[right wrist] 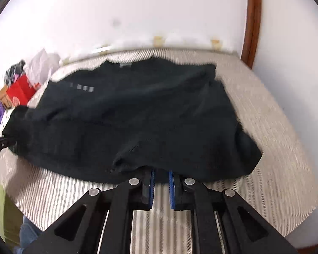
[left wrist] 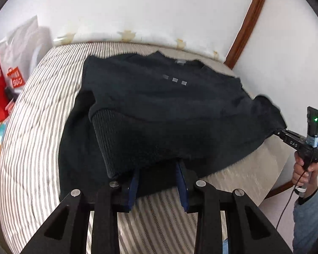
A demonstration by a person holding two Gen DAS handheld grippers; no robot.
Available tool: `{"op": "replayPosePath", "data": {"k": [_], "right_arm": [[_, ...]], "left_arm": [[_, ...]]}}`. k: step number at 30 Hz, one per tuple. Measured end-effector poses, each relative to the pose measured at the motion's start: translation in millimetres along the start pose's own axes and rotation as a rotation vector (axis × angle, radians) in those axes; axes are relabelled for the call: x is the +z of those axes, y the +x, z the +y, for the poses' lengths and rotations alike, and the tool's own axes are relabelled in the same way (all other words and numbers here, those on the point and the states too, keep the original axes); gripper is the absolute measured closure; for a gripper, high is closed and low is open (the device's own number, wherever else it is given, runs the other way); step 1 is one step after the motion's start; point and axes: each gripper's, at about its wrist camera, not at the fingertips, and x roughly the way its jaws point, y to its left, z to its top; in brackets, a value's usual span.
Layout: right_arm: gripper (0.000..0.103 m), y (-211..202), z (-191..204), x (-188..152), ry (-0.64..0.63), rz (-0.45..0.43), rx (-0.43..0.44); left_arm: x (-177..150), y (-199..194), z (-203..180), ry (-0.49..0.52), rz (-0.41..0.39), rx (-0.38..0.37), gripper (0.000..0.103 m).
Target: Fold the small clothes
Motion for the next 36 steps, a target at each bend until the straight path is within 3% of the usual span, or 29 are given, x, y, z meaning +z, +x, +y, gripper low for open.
{"op": "replayPosePath", "data": {"k": [13,20,27,32,35,36], "right_arm": [[0.092,25.0,-15.7,49.6,0.087,-0.022,0.053],[0.092,61.6,-26.6,82.6,0.158,-0.002,0.078],[0.092,109.6,-45.3,107.8,0.229,0.059,0.005],[0.091,108.2,-51.3,117.2,0.202,0.045,-0.006],[0.081,106.9,-52.5,123.5,0.168,0.029,-0.029],[0.07,108.0,-53.9,125.9,0.164,0.03,-0.023]], "left_arm": [[47.3,6.0,11.6,-0.04,-0.084,-0.035,0.073],[70.8,26.5,26.6,-0.077,-0.098,-0.033,0.073],[94.2,49.9,47.3,-0.119,-0.083,0.015,0.073],[98.5,46.2,53.9,-0.094,-0.095,0.027,0.067],[101.9,42.8,58.8,-0.086,-0.115,0.021,0.061],[103.2,42.4,60.1,-0.088,-0.121,0.015,0.059]]}}
